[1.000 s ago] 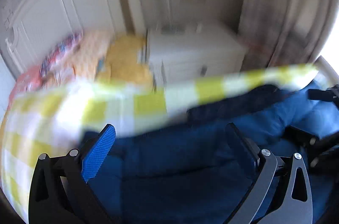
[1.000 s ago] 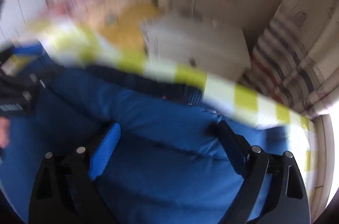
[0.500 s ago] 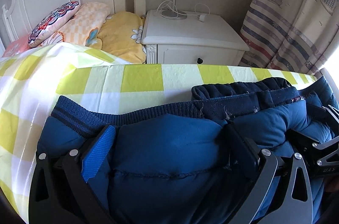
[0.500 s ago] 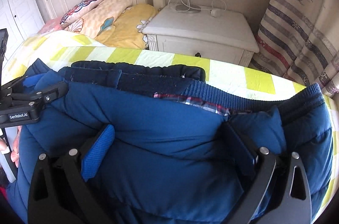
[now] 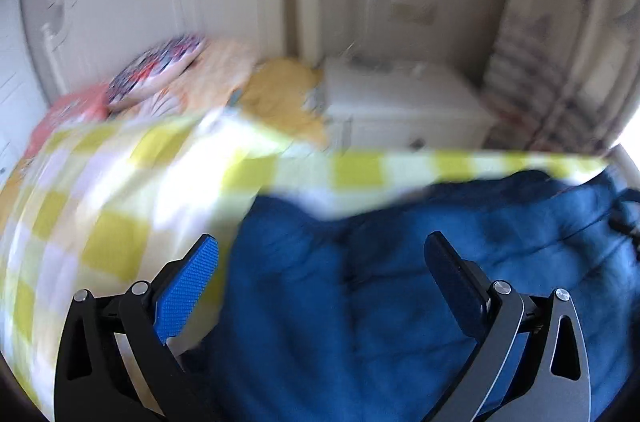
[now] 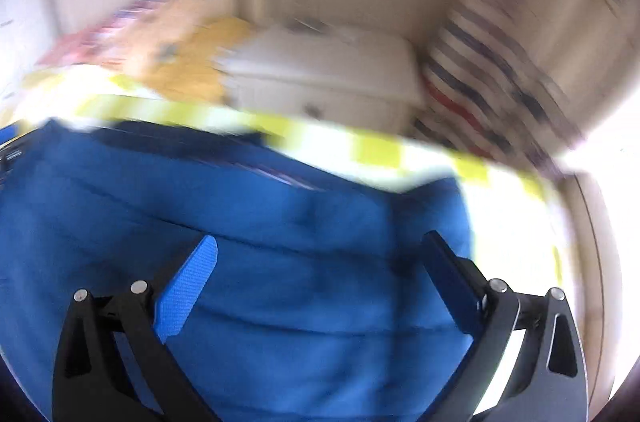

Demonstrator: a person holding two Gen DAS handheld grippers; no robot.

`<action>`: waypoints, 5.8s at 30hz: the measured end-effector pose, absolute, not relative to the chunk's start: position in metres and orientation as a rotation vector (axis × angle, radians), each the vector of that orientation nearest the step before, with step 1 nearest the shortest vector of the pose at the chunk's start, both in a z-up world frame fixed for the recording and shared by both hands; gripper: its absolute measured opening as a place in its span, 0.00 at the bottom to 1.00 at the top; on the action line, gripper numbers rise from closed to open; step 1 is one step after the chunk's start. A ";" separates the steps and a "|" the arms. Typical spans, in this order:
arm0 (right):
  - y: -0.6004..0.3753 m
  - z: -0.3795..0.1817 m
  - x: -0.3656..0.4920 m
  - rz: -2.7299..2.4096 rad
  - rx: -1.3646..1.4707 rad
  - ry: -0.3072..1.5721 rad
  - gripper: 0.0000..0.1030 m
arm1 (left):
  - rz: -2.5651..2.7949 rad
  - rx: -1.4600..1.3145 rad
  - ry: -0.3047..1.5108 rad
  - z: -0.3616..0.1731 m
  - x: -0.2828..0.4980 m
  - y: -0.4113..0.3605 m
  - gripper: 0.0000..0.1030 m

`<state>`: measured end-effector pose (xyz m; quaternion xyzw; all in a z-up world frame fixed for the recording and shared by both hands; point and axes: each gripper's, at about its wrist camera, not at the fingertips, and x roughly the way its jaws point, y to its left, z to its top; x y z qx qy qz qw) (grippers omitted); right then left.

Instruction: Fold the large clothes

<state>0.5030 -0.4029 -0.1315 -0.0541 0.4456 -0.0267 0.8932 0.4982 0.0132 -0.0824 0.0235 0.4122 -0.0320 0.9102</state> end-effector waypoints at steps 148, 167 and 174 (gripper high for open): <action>-0.478 -0.178 0.280 0.112 0.425 0.806 0.96 | -0.105 -0.270 0.922 -0.132 0.329 0.087 0.96; -0.475 -0.161 0.204 0.120 0.394 0.743 0.34 | -0.128 -0.082 0.853 -0.107 0.236 0.064 0.41; -0.470 -0.166 0.148 0.120 0.378 0.768 0.34 | -0.130 -0.064 0.859 -0.109 0.178 0.070 0.41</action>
